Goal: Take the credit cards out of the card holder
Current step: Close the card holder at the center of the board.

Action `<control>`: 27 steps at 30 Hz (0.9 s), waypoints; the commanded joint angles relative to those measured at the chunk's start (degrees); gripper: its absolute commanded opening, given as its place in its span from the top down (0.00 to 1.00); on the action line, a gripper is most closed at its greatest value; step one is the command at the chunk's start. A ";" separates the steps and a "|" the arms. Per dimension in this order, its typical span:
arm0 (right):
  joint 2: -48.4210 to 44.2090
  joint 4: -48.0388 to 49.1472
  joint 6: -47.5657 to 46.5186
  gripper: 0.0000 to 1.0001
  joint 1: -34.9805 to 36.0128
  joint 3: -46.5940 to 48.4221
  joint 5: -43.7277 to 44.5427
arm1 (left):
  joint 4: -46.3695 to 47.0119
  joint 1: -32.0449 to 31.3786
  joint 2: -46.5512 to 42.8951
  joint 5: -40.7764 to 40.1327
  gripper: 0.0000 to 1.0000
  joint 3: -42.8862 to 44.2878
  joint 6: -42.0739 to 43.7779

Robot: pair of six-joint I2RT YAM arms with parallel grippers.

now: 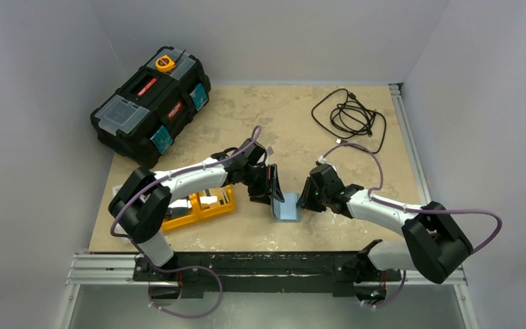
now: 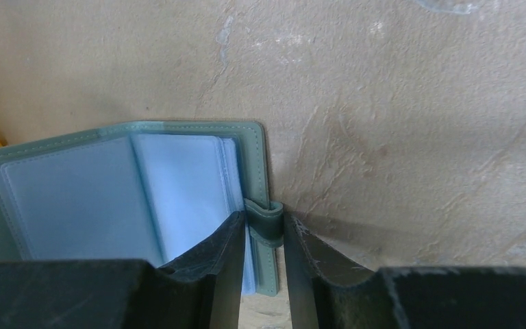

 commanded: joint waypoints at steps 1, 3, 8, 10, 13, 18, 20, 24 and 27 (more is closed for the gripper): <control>0.96 3.18 1.56 0.75 0.74 -0.73 -2.99 | 1.63 -0.83 -0.81 1.81 0.49 3.49 -1.16; 1.12 3.66 1.82 0.75 0.99 -0.76 -3.48 | 1.74 -1.09 -0.25 2.07 0.47 4.16 -1.27; 1.33 4.63 2.37 0.75 1.30 -0.90 -4.44 | 3.30 -1.71 2.33 3.08 0.40 5.57 -2.31; 1.23 4.47 2.45 0.75 1.29 -1.01 -4.34 | 4.42 -1.82 3.75 3.71 0.39 5.88 -3.12; 0.43 3.63 2.46 0.75 1.27 -0.95 -3.50 | 6.75 -1.93 6.16 4.93 0.36 6.08 -4.91; -1.68 0.79 2.17 0.74 1.27 -0.56 -1.18 | 10.35 -1.91 10.05 5.57 0.35 5.84 -9.12; -2.81 -1.00 2.11 0.74 1.29 -0.20 0.26 | 10.64 -1.92 11.12 5.10 0.34 5.82 -10.45; -5.35 -4.69 1.87 0.73 1.30 0.72 2.84 | 7.76 -1.96 13.28 2.89 0.34 6.49 -11.35; -7.09 -6.00 1.84 0.72 1.29 0.96 3.52 | 6.02 -1.97 14.78 1.69 0.31 6.81 -11.25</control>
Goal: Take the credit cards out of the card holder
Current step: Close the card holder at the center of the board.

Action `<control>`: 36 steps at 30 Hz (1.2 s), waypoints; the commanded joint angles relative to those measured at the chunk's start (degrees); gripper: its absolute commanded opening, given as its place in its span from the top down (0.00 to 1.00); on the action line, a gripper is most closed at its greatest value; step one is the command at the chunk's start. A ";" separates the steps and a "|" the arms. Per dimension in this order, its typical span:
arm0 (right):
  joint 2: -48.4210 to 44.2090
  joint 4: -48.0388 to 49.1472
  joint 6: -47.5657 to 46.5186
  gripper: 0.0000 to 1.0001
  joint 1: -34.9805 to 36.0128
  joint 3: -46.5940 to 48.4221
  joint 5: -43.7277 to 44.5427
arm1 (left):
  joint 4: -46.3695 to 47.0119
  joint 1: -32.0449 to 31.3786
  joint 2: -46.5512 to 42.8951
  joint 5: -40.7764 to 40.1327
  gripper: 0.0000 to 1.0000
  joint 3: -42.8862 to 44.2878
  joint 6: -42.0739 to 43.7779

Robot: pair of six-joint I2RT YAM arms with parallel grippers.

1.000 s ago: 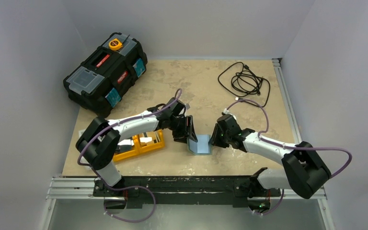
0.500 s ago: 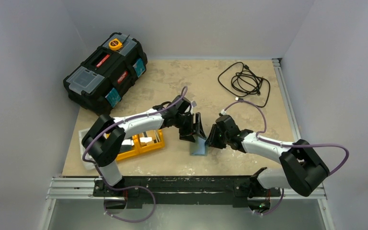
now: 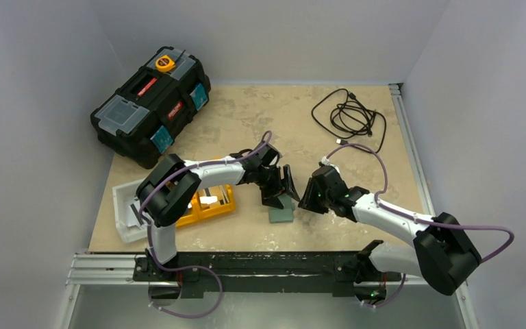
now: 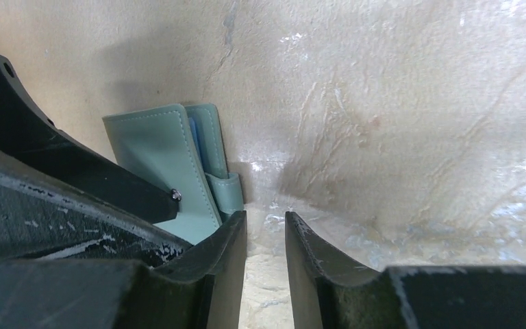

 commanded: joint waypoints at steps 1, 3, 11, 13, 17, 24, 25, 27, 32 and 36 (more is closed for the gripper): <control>-3.17 -3.55 0.13 0.72 0.25 1.65 3.42 | -2.57 -0.13 2.28 -3.21 0.31 1.97 -0.84; -3.63 -3.71 0.14 0.72 0.22 1.85 3.33 | -3.59 -0.17 2.40 -3.91 0.31 2.19 -0.08; -6.16 -6.41 -0.21 0.72 0.17 3.99 4.54 | -9.43 -0.13 -1.63 -6.45 0.26 6.19 6.62; -6.95 -7.01 -0.19 0.71 0.24 4.53 4.96 | -10.69 -0.18 -2.69 -6.89 0.25 7.36 8.33; -8.56 -8.09 -0.13 0.71 0.20 5.52 5.60 | -11.75 -0.12 -4.35 -6.80 0.25 9.06 10.80; -11.51 -8.96 -0.28 0.70 0.25 6.54 5.87 | -14.25 -0.13 -6.58 -7.97 0.24 11.32 13.60; -11.76 -9.05 -0.30 0.70 0.22 6.79 5.87 | -14.72 -0.12 -6.98 -8.17 0.23 11.58 14.02; -12.11 -9.06 -0.43 0.70 0.21 7.31 5.80 | -15.29 0.03 -7.98 -8.70 0.23 11.90 14.91; -12.63 -9.16 -0.88 0.68 0.18 8.92 5.77 | -17.57 0.43 -11.41 -11.46 0.17 12.45 17.41; -13.68 -8.44 -1.00 0.60 0.22 9.51 5.56 | -20.65 1.66 -17.07 -15.80 0.05 12.08 19.75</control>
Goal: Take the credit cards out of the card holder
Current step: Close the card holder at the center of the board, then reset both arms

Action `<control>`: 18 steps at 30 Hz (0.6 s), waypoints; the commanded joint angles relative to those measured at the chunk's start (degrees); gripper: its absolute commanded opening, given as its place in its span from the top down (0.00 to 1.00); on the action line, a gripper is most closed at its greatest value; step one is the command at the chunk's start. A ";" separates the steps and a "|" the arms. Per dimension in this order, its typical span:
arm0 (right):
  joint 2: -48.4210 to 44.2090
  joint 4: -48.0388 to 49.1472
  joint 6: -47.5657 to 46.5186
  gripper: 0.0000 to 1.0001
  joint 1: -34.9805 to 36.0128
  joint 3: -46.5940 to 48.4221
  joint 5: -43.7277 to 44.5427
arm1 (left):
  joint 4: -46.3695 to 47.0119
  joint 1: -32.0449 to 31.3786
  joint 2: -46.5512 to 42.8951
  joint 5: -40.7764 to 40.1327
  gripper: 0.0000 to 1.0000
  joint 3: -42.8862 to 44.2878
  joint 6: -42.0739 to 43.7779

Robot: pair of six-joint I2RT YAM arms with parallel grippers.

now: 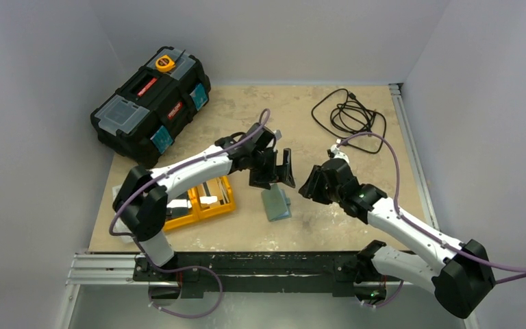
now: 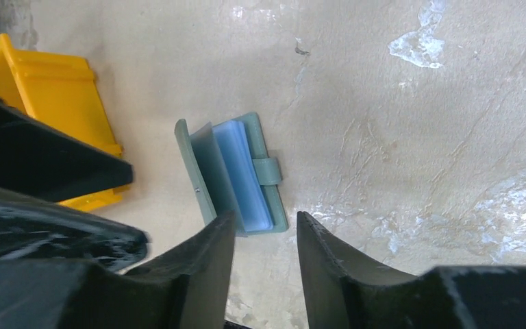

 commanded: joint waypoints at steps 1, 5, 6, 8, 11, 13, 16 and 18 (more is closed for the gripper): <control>-2.00 0.58 -0.68 0.57 0.11 3.50 1.42 | -4.04 1.79 -9.34 -6.21 0.01 2.16 4.64; -2.14 0.54 -1.17 0.41 0.14 5.99 1.40 | -8.18 3.42 -17.12 -12.09 0.00 0.79 7.11; -2.14 0.69 -1.50 0.37 0.09 6.60 1.40 | -9.27 3.83 -19.22 -13.86 0.00 0.40 7.54; -2.01 1.03 -2.06 0.29 0.15 7.86 1.39 | -11.60 4.91 -23.37 -17.26 0.00 -0.48 8.19; -1.34 1.69 -2.70 0.19 0.10 9.71 1.38 | -14.20 6.97 -28.08 -20.10 0.00 -2.36 9.36; -0.90 2.09 -2.99 0.13 0.12 10.83 1.56 | -14.93 8.11 -30.78 -21.83 0.00 -3.61 9.95; -0.03 3.13 -3.20 0.06 0.15 12.05 1.40 | -16.36 8.55 -33.98 -24.85 0.00 -4.77 10.39; 0.66 3.19 -3.58 0.02 0.16 13.44 1.31 | -17.22 8.59 -35.50 -26.24 0.00 -5.26 10.69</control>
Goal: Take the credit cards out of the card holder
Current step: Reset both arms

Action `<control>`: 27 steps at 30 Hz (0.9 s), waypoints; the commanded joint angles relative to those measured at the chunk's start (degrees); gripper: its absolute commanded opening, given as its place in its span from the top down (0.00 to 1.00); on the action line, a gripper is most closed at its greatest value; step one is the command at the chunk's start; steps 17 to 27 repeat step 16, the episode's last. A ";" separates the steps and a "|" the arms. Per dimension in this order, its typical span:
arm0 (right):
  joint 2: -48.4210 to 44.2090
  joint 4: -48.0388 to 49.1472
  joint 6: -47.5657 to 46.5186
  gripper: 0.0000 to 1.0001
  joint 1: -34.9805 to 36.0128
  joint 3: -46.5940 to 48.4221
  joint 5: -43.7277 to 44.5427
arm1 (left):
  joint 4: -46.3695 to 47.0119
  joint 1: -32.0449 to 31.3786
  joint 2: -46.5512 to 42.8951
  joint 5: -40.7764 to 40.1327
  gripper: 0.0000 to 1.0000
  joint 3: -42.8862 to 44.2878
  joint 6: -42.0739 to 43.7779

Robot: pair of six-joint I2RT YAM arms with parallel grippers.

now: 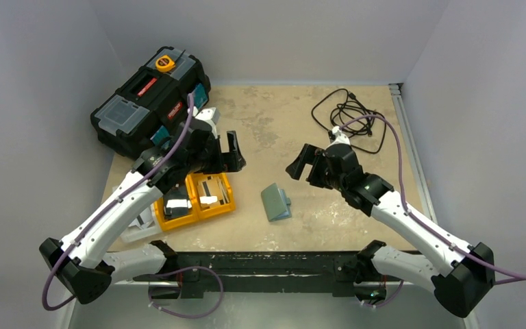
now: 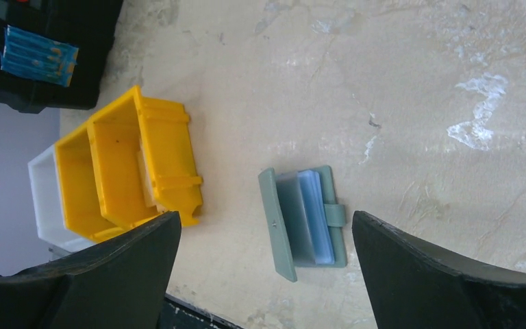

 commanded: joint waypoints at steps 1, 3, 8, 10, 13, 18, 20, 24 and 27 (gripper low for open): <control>1.45 2.37 -1.84 0.01 0.12 4.66 1.02 | -2.98 0.21 -2.96 -5.57 0.00 -1.82 2.48; 2.08 1.95 -2.21 0.01 0.08 5.76 0.82 | -2.87 0.25 -4.00 -5.99 0.00 -2.48 2.80; 2.27 2.06 -2.38 0.01 0.16 6.58 0.53 | -2.84 0.22 -5.56 -6.91 0.00 -3.62 3.69; 2.31 2.17 -2.42 0.01 0.16 6.54 -0.07 | -2.80 0.24 -5.83 -7.16 0.00 -3.60 4.08; 2.54 1.92 -2.63 0.01 0.16 6.75 -0.33 | -2.48 0.27 -6.24 -7.07 0.00 -3.88 4.37; 2.47 1.80 -2.77 0.01 0.09 6.85 -0.17 | -2.46 0.27 -6.17 -7.54 0.00 -3.86 4.20; 2.47 1.80 -2.77 0.01 0.09 6.85 -0.17 | -2.46 0.27 -6.17 -7.54 0.00 -3.86 4.20; 2.47 1.80 -2.77 0.01 0.09 6.85 -0.17 | -2.46 0.27 -6.17 -7.54 0.00 -3.86 4.20; 2.47 1.80 -2.77 0.01 0.09 6.85 -0.17 | -2.46 0.27 -6.17 -7.54 0.00 -3.86 4.20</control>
